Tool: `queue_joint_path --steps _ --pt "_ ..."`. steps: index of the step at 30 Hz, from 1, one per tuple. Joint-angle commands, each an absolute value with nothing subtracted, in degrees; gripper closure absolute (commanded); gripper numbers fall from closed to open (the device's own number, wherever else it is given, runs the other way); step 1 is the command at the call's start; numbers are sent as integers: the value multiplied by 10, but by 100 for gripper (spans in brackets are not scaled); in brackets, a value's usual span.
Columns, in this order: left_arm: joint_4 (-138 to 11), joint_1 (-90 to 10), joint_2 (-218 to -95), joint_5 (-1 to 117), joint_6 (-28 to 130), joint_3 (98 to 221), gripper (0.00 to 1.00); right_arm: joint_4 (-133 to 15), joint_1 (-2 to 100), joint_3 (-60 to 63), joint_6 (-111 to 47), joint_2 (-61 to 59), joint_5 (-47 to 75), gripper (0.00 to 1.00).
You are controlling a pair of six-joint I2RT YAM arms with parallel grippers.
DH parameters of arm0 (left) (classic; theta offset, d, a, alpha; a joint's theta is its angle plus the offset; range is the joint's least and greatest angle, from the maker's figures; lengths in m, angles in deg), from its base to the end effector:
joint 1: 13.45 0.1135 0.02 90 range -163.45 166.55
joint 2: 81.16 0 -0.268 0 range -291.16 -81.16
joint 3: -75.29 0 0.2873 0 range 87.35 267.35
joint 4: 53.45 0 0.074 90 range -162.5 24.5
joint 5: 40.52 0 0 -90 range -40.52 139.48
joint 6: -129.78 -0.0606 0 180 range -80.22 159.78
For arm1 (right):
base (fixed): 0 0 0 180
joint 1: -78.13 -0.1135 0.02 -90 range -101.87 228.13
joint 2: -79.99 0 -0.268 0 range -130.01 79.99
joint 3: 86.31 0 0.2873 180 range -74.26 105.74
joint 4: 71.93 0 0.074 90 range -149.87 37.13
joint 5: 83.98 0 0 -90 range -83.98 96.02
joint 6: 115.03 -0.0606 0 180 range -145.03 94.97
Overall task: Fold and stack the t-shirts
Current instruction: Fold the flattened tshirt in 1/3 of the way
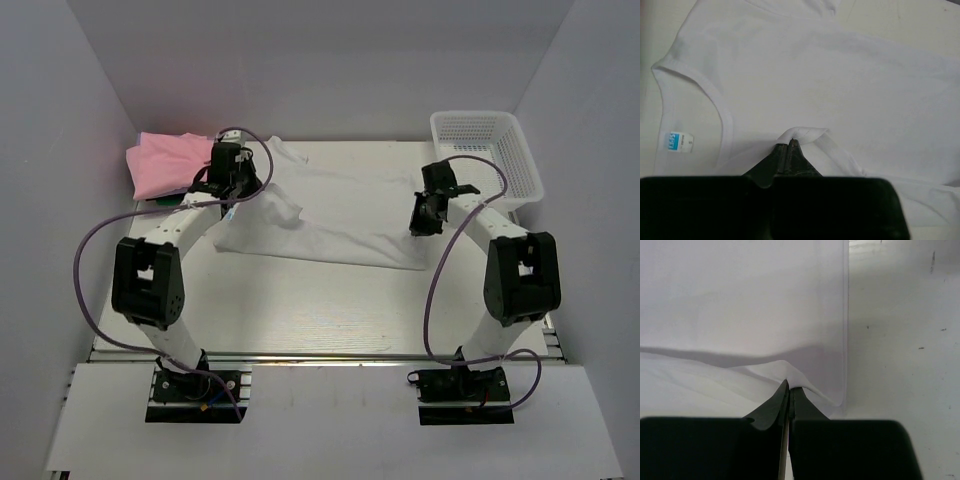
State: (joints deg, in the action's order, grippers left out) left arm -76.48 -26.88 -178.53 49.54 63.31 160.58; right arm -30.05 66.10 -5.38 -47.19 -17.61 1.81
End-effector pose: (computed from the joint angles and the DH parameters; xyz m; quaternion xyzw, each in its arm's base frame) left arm 0.4332 -0.1035 0.2417 -0.0779 0.8840 -0.1465 0.4370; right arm 0.3929 0.0792 0.1820 0.0948 0.9573 0.0458 0.2693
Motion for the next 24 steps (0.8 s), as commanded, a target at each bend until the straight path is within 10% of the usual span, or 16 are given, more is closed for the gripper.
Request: queue_joint_path --steps 1,5,7,11,12,24 --pt "-744 -261 -1814 478 603 1648 100 -288 675 9 -458 -220 9 100" --pt "-712 -250 -1895 478 603 1691 100 -302 684 54 -474 -264 -16 100" --pt "-705 -244 -1924 484 596 1708 95 -322 687 82 -472 -287 -14 71" --pt "-752 -238 -1986 491 596 1807 13 -341 686 114 -417 -301 51 31" --pt "-769 -238 -1991 485 596 1819 10 -343 685 112 -410 -298 55 10" --pt "-755 -238 -1901 588 603 1685 0 -440 667 -33 -378 -205 217 10"
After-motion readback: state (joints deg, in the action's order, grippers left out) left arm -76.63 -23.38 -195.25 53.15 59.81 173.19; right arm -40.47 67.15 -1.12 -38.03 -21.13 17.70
